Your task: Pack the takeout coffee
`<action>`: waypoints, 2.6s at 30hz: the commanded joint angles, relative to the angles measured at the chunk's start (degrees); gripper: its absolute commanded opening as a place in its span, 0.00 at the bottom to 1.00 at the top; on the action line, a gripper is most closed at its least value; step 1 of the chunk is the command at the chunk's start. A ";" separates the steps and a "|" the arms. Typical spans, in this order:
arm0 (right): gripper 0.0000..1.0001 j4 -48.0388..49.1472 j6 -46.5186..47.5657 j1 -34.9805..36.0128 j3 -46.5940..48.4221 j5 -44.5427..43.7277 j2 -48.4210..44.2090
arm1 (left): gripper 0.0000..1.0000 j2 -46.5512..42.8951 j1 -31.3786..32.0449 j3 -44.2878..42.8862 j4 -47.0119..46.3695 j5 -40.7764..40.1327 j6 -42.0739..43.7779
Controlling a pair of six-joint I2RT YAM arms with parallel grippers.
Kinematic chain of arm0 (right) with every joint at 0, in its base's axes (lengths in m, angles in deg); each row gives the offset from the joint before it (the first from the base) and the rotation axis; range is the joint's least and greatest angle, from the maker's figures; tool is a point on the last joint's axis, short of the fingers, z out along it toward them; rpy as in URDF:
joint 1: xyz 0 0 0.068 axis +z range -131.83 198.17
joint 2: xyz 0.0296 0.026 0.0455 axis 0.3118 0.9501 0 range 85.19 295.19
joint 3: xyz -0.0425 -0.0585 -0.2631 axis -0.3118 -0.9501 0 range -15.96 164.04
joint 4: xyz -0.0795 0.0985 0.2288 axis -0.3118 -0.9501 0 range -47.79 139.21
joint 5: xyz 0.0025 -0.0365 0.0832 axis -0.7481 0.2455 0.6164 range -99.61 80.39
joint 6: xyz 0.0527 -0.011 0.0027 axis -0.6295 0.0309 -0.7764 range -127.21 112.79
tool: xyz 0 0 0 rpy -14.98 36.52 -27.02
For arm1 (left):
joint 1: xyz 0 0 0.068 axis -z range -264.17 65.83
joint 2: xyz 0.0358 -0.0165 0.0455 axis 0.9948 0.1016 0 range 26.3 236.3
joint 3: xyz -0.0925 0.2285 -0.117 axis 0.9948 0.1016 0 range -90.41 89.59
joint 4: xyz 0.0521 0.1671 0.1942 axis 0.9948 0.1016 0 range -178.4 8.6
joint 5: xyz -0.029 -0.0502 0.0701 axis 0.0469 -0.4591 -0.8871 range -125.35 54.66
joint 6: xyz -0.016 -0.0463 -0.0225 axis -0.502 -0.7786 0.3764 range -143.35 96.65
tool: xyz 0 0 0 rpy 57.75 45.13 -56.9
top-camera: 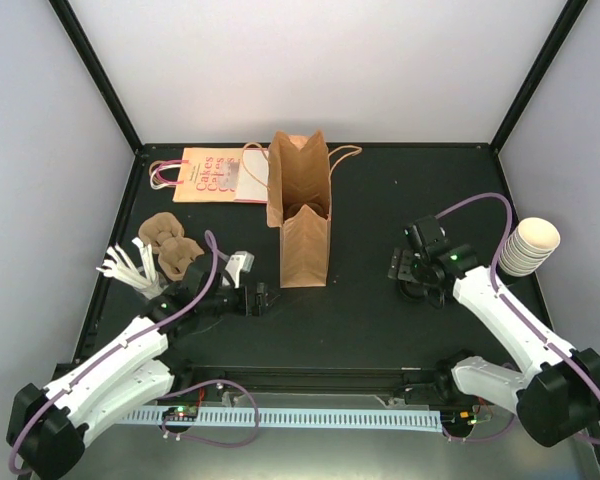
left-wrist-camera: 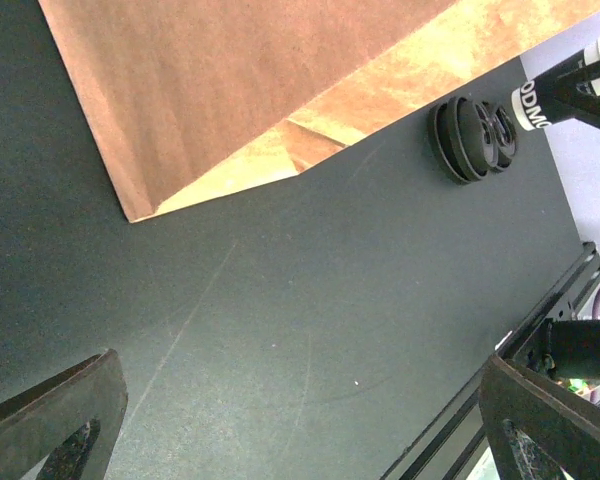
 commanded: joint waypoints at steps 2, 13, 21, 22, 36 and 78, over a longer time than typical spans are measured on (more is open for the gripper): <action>0.89 -0.84 -0.94 -3.01 0.50 1.43 0.84 | 0.99 1.20 -0.24 0.65 -2.19 2.16 1.17; 0.84 1.04 -0.02 -6.45 0.67 3.58 6.25 | 0.99 3.46 -0.23 2.10 -6.57 2.84 2.75; 0.83 1.41 1.08 -7.64 1.82 3.86 8.29 | 0.99 4.80 -0.22 2.38 -7.25 3.16 3.65; 0.80 1.18 1.75 -7.66 2.38 3.72 7.62 | 0.99 4.77 -0.21 2.32 -7.10 3.18 3.77; 0.81 -31.68 -9.51 -8.90 37.09 -22.58 15.68 | 0.99 2.99 -0.22 -0.55 -3.85 6.43 4.19; 0.37 -25.78 4.90 -47.87 46.26 3.43 26.60 | 0.99 0.85 -0.25 -7.57 5.87 8.32 5.01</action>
